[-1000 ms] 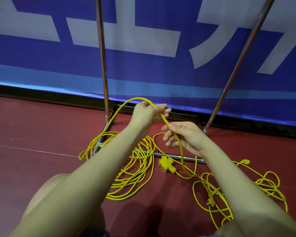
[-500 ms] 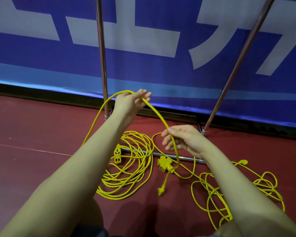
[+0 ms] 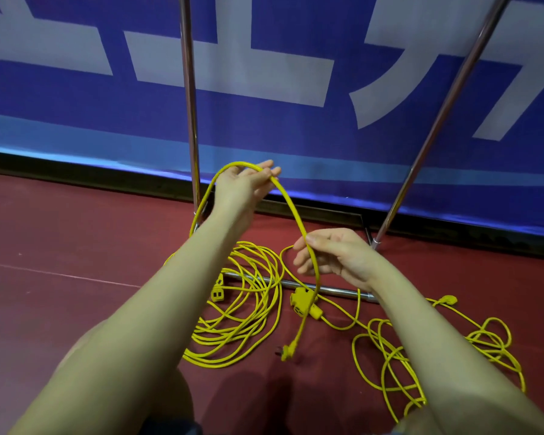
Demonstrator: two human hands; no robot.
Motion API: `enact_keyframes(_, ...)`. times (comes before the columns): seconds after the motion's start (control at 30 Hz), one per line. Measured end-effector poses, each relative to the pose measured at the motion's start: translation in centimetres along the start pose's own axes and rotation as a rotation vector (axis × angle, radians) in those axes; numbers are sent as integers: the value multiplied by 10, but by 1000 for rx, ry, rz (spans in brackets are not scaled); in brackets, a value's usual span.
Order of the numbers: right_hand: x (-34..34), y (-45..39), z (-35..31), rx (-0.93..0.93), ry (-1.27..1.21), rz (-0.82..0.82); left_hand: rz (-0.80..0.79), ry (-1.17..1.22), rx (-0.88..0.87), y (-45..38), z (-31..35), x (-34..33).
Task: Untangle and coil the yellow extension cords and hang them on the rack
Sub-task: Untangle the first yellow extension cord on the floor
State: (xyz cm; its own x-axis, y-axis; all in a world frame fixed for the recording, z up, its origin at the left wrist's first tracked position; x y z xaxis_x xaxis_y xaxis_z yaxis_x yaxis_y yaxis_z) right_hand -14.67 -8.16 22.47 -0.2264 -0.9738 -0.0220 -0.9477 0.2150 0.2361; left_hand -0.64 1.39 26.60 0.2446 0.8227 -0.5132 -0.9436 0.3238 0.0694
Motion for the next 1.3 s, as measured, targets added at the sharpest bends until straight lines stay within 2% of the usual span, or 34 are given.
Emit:
enact_keyframes(0.17,1,2,-1,23,-18,-42,-22,-32,140,-4,-15,5)
enact_keyframes(0.43,24,1,-30,209,-397,181,-133,-172,403,9,-43,-3)
enact_keyframes(0.63,31,-1,-41,303,-646,265,-372,-501,449,32,-66,-15)
enact_keyframes(0.73,35,-3,-44,325,-729,276,-524,-574,472,42,-73,-21)
enact_keyframes(0.83,40,-4,-42,316,-691,319,-644,-603,493,51,-77,-25)
enact_keyframes(1.07,52,-1,-37,301,-634,402,-723,-491,425,60,-71,-33)
enact_keyframes(1.17,54,-1,-36,304,-603,403,-722,-386,497,66,-84,-37)
enact_keyframes(1.3,51,-2,-35,309,-534,407,-760,-441,561,65,-94,-36)
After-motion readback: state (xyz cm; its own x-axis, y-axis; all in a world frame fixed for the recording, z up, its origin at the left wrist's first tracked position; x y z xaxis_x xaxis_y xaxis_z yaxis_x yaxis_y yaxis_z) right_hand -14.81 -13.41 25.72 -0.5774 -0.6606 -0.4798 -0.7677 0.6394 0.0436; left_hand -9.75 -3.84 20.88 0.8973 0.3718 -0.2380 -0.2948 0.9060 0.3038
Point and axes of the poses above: each hand's wrist, its own y-axis away from the middle knuckle, its own x-axis out of the back of the hand, z = x × y, the point moved 6 cm from there along -y, towards the middle knuckle, and after that the axes turned 8 degrees about z, right-handed, at the moved point
